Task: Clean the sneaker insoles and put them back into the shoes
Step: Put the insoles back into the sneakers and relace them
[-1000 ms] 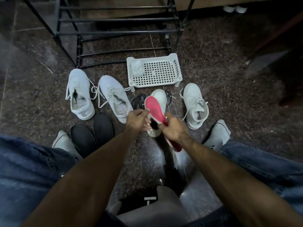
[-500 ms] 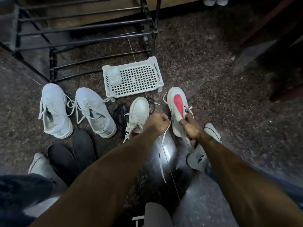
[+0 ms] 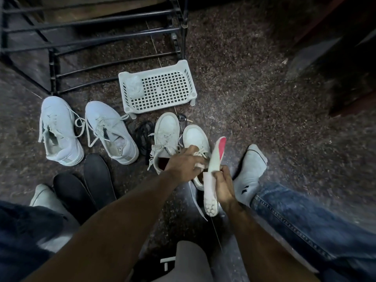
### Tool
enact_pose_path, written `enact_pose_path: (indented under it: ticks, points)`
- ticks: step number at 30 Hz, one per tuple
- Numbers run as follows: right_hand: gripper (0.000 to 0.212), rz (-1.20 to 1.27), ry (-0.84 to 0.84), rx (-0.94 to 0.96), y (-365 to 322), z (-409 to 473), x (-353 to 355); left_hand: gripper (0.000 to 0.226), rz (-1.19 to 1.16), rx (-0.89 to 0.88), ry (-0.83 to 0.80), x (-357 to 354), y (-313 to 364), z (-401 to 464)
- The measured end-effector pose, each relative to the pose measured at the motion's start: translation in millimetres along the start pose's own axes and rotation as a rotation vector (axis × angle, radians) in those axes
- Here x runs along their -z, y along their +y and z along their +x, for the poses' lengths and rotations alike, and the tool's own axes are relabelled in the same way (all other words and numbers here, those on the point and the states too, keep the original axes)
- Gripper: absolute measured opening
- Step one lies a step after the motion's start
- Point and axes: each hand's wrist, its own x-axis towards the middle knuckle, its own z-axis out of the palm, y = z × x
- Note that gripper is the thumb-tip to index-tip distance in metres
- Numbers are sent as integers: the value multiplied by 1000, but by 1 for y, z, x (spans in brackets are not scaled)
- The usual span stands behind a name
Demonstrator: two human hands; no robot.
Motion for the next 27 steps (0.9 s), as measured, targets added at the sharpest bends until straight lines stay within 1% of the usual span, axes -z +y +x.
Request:
enact_pose_path:
  ticks: [2,5,7,9,11,13,14,16,19,21,23,25,27]
  points:
    - [26,44,20,-11,-2,-2,1,40,168,57,-69,-1,7,3]
    - [33,11,-30,-7,-7,-3,1,49,414,138,-81,-9,20,10]
    - [33,23,-26,-9,-8,-2,0,54,507,197,-85,-15,26,15]
    - [28,16,-28,-4,-7,2,1,54,522,203,-83,-16,30,18]
    - [17,-9,-39,6,-6,5,3,43,457,156,-71,-14,30,23]
    - [11,-40,-50,18,-5,10,6,34,246,147,-37,-9,20,27]
    - [11,-53,-55,20,-6,11,6,32,131,142,-24,-4,12,29]
    - [12,-74,-69,16,-8,13,6,32,-20,113,-30,8,-3,30]
    - [14,-88,-113,-19,-12,11,4,29,-78,133,-73,21,-11,30]
    - [20,-97,-142,-38,-17,8,2,26,-61,147,-60,20,-9,30]
    - [34,-121,-145,-40,-18,8,4,23,-47,150,-41,15,-6,31]
    - [49,-196,-148,10,-22,8,12,22,-59,165,-29,12,-8,30]
    - [57,-274,-136,44,-33,8,23,22,-90,179,-32,12,-10,31]
